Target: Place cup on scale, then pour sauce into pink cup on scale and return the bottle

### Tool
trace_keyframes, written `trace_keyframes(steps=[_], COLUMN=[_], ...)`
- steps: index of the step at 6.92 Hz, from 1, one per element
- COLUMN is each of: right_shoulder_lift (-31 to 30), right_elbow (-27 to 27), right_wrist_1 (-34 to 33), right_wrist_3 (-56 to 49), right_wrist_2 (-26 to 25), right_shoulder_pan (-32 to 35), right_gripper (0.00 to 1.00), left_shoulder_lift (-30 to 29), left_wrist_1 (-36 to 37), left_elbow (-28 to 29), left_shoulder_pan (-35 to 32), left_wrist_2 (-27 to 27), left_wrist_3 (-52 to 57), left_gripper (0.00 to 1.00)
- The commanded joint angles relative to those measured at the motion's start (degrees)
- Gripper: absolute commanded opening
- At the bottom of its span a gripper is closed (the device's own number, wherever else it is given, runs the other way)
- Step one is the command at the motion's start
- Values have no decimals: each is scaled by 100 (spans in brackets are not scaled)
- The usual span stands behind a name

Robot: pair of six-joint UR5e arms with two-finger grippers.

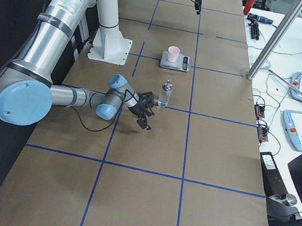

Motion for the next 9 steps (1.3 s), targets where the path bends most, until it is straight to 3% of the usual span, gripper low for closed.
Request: trace_keyframes(steps=[1, 2, 3, 5, 6, 8, 9], right_shoulder_lift=[826, 1589, 2223, 3148, 3178, 3135, 3291], right_elbow=[-695, -1344, -1734, -1825, -1817, -1878, -1887], right_wrist_1=[-424, -1307, -2369, -4846, -5258, -5751, -6337], right_wrist_3=[-1662, -3071, -4146, -5417, -5858, -6805, -6986], right_wrist_2=[3185, 4264, 4649, 5177, 5528, 5681, 5655], right_shoulder_pan=[2880, 4123, 4771, 5451, 5758, 6243, 6106], right_gripper=[100, 100, 100, 100, 100, 100, 100], left_shoulder_lift=[159, 168, 273, 604, 773, 992, 1186], left_wrist_1=[-10, -10, -10, 16, 25, 25, 42], left_elbow=[290, 492, 694, 1300, 1703, 2293, 2287], left_shoulder_pan=[-520, -924, -1389, -2776, -3304, -3547, -3538], left_wrist_2=[-855, -1157, -1568, -2641, -2636, -2418, -2460], left_wrist_3=[966, 1248, 1581, 3220, 4350, 4828, 4523], left_gripper=[52, 53, 53, 53, 53, 59, 100])
